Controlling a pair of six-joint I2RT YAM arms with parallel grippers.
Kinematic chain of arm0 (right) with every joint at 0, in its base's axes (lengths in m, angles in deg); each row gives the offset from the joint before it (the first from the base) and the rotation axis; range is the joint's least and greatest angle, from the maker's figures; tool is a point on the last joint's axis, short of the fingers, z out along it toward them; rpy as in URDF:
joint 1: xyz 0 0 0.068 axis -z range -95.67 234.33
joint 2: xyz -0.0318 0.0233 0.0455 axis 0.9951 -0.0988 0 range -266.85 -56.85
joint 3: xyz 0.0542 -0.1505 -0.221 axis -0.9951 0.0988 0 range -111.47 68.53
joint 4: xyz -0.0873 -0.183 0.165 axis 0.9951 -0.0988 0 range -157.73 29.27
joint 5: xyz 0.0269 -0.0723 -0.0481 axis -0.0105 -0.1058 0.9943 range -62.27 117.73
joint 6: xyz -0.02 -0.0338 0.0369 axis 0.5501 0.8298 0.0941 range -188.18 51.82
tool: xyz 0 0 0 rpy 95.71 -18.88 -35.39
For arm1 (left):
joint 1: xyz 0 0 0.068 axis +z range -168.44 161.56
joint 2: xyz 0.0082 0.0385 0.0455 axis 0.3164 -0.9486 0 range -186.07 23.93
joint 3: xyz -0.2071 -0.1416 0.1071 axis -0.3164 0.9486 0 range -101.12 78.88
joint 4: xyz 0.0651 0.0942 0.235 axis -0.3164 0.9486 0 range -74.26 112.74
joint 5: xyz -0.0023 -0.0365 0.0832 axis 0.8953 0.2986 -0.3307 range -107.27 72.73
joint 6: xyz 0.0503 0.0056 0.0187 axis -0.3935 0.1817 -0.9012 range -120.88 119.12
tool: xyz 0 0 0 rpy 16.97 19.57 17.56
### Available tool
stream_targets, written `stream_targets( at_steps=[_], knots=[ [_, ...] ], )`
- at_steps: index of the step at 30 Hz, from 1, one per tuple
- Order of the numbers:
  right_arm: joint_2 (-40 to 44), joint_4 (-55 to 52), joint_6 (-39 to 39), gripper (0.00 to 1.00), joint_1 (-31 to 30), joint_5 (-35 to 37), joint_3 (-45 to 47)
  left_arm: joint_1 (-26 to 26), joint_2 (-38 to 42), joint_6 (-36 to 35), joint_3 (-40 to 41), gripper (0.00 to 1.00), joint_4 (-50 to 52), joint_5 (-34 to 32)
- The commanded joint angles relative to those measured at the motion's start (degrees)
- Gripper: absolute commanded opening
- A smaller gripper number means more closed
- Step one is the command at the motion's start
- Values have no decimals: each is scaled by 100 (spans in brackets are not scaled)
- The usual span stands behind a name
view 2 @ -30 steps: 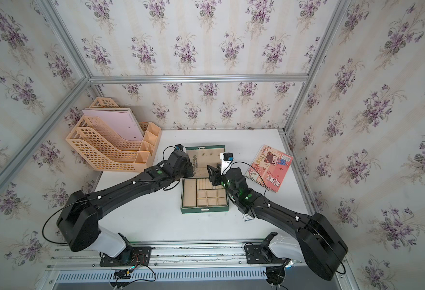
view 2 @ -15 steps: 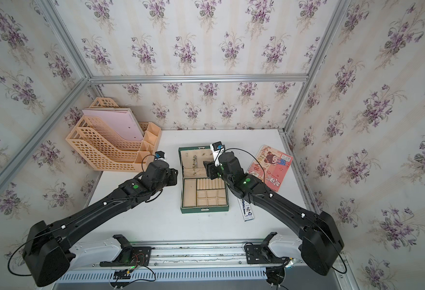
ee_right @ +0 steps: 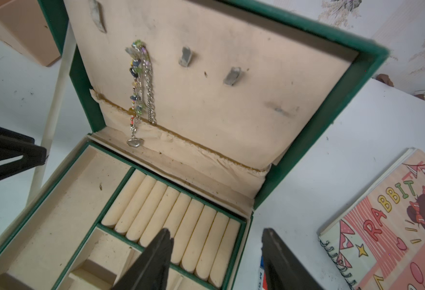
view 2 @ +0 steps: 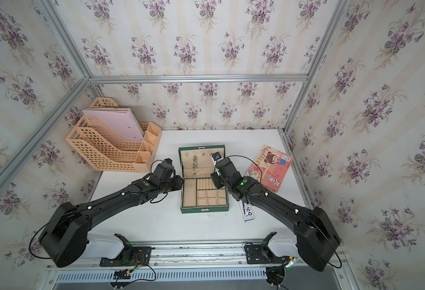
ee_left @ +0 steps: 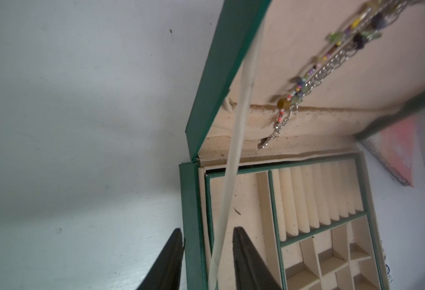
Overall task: Put jewelry chain into jewelry box
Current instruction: Adjust the jewelry box at the center of the board.
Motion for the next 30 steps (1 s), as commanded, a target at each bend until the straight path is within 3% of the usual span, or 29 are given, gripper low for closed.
stream_targets(
  at_steps=[1, 9, 15, 19, 22, 25, 30],
  knots=[
    [-35, 200, 251, 61, -6, -25, -204, -2, -308, -6, -17, 32, 59, 284],
    [-23, 955, 1837, 63, -76, -33, -591, -2, -769, -94, -34, 28, 169, 317],
    [-23, 2644, 3836, 66, -71, 132, -188, 1, -689, -252, 36, 20, 238, 233],
    [-304, 2422, 4982, 74, -91, -386, -477, 0, -592, -352, 6, 13, 357, 133],
    [-709, 1545, 5236, 84, -133, -254, -1206, -4, -585, -381, 6, 9, 399, 127],
    [-888, 1345, 5406, 94, -85, -402, -1425, -7, -588, -358, 10, 4, 392, 131],
    [-1453, 832, 5312, 100, -32, -601, -1901, -7, -637, -264, -8, 0, 341, 196]
  ],
)
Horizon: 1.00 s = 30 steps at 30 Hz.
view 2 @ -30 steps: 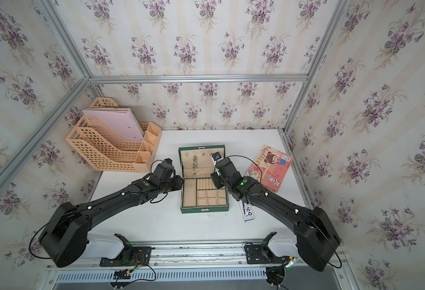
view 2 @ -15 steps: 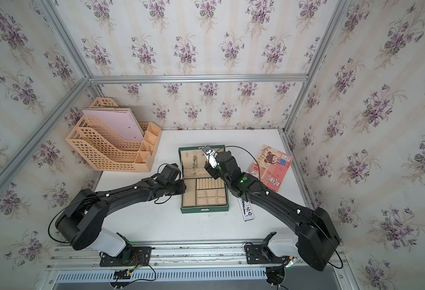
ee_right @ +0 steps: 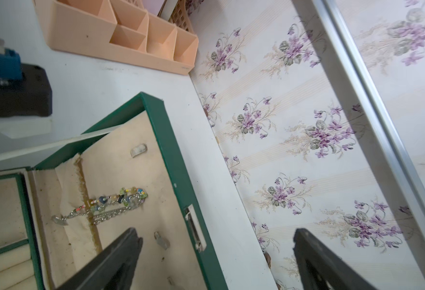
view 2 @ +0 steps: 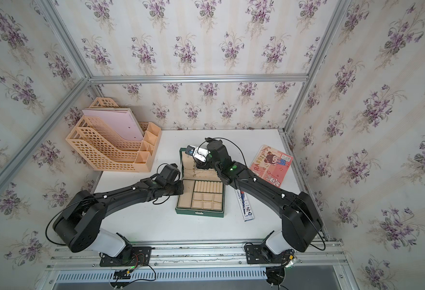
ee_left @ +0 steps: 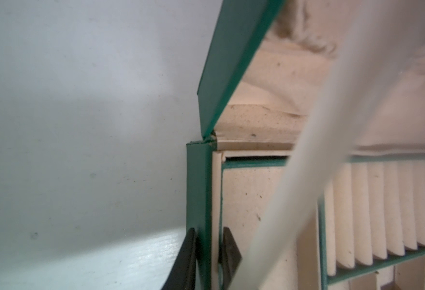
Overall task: Put jewelry chain into jewelry box
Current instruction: Adjust the jewelry box at the center of the board, then close the fastener on the jewelry box.
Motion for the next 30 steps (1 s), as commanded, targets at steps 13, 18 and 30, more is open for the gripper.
stream_targets(
  at_steps=[13, 18, 30],
  knots=[
    [-835, -629, 227, 98, 75, -179, -648, 2, 3, 152, 65, 0, 174, 57],
    [-900, -618, 290, 95, 84, -278, -681, 2, -16, 166, 80, 0, 172, 53],
    [-1016, -527, 295, 94, 82, -282, -771, -7, 16, 197, 131, 0, 159, 35]
  ],
)
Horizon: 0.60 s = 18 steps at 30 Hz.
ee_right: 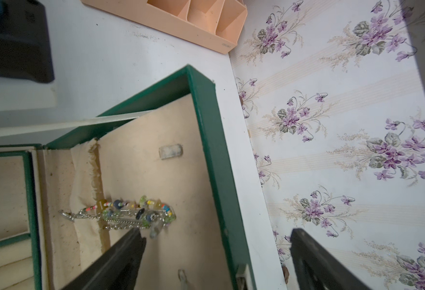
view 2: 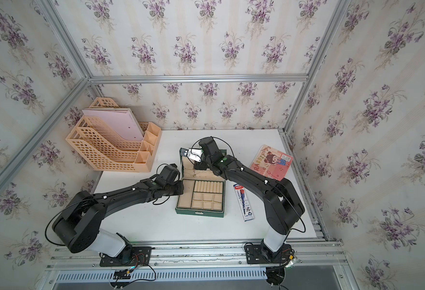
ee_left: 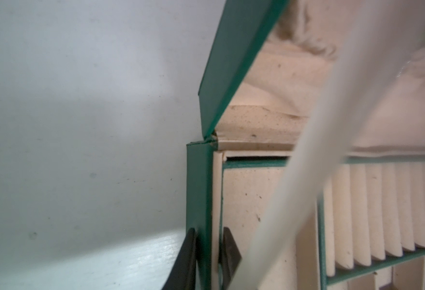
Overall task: Put jewelry chain into jewelry box
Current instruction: Close the fastener on the jewelry box.
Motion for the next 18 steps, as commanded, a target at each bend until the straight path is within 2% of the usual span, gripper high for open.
stream_targets(
  at_steps=[1, 18],
  knots=[
    [-55, 84, 36, 93, -2, 74, -28, 8, -10, 128, 56, 0, 254, 63],
    [-97, -42, -86, 80, 127, -67, -195, 6, 72, 87, 118, 0, 266, 6]
  ],
)
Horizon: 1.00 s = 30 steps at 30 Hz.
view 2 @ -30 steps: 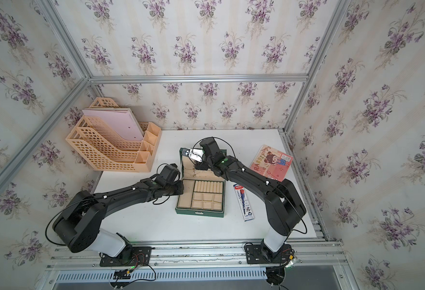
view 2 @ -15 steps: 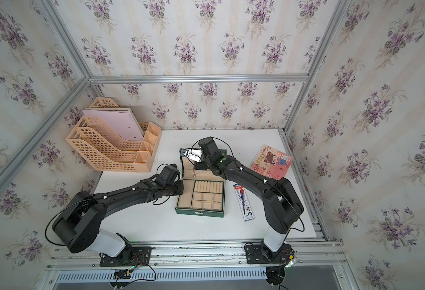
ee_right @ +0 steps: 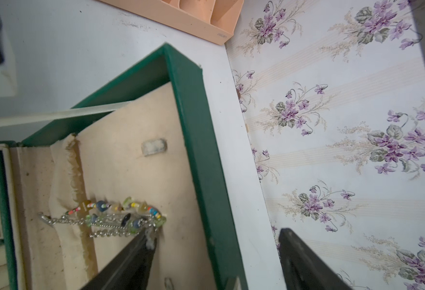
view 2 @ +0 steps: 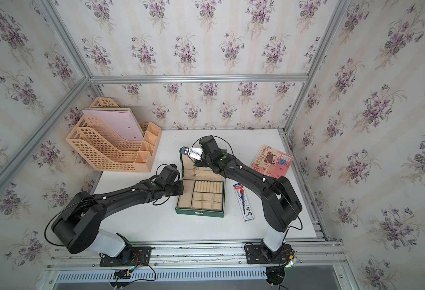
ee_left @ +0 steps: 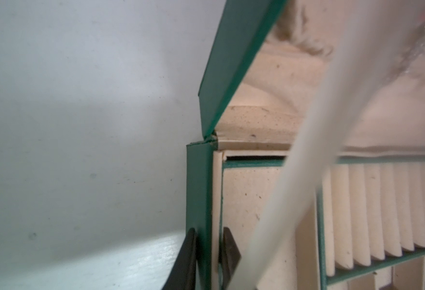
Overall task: Put jewelry chain into jewelry box
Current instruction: Close the fastener on the jewelry box.
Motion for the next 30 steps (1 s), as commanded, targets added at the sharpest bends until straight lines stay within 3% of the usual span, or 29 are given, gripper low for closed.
stream_targets(
  at_steps=[1, 11, 30],
  knots=[
    [43, -28, -68, 80, 15, -85, -50, 8, 15, 85, 39, 0, 365, 21],
    [-17, 72, -168, 77, 22, -93, -45, 8, -29, 104, 22, 0, 330, 44],
    [-188, 112, -323, 61, -25, -90, -172, -97, -32, 52, -40, 0, 376, -69]
  ],
)
